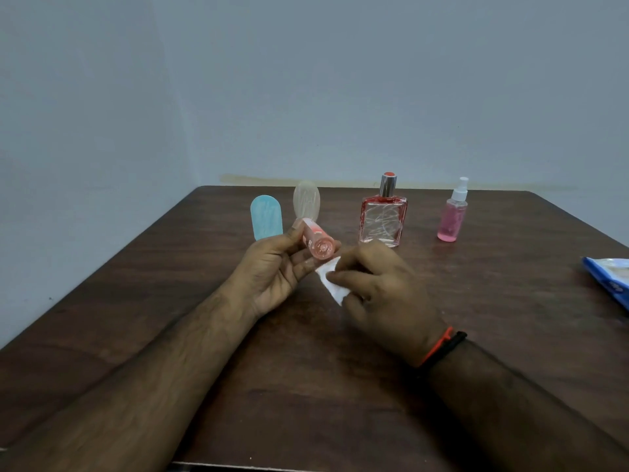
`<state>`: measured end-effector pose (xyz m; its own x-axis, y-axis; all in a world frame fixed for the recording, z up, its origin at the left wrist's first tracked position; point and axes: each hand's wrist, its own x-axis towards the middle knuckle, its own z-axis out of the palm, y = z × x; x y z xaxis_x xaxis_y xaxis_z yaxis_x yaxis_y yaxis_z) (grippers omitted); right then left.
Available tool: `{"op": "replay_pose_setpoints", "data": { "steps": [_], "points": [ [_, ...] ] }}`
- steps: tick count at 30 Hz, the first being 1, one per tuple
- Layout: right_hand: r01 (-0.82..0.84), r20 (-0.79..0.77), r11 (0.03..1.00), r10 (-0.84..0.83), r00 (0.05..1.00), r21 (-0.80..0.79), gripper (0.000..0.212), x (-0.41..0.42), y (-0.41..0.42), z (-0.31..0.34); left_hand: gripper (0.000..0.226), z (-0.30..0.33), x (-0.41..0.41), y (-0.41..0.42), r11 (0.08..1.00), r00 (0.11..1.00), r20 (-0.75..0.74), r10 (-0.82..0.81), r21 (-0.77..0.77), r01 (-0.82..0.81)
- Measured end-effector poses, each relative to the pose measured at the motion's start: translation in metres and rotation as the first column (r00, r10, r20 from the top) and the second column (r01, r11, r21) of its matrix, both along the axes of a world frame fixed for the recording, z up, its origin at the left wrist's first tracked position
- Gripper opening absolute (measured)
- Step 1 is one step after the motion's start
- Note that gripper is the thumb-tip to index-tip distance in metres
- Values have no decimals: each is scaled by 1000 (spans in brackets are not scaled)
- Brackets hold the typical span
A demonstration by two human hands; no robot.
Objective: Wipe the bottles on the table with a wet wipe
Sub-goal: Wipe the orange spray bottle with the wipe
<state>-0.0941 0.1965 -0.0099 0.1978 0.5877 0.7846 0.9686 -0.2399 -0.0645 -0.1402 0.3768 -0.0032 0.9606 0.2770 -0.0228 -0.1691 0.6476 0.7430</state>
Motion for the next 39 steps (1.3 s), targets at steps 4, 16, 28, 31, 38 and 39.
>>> {"op": "replay_pose_setpoints", "data": {
  "steps": [4, 16, 28, 31, 38, 39],
  "points": [
    [42, 7, 975, -45, 999, 219, 26, 2, -4, 4, 48, 1, 1, -2, 999, 999, 1, 40, -6, -40],
    [46, 102, 999, -46, 994, 3, 19, -4, 1, 2, 25, 0, -1, -5, 999, 998, -53, -33, 9, 34],
    [18, 73, 1000, -17, 997, -13, 22, -1, 2, 1, 21, -1, -1, -5, 1000, 997, -73, -2, 18, 3],
    [61, 27, 994, -63, 998, 91, 22, 2, -1, 2, 28, -1, -1, -3, 999, 997, -75, 19, 51, -16],
    [36, -134, 986, -14, 991, 160, 29, 7, -3, -1, 42, -4, -1, -4, 957, 999, -25, -39, 287, 44],
    [21, -162, 991, 1, 987, 136, 31, 6, -1, -2, 41, -5, -1, -5, 942, 999, -15, -47, 332, 49]
  ]
}}
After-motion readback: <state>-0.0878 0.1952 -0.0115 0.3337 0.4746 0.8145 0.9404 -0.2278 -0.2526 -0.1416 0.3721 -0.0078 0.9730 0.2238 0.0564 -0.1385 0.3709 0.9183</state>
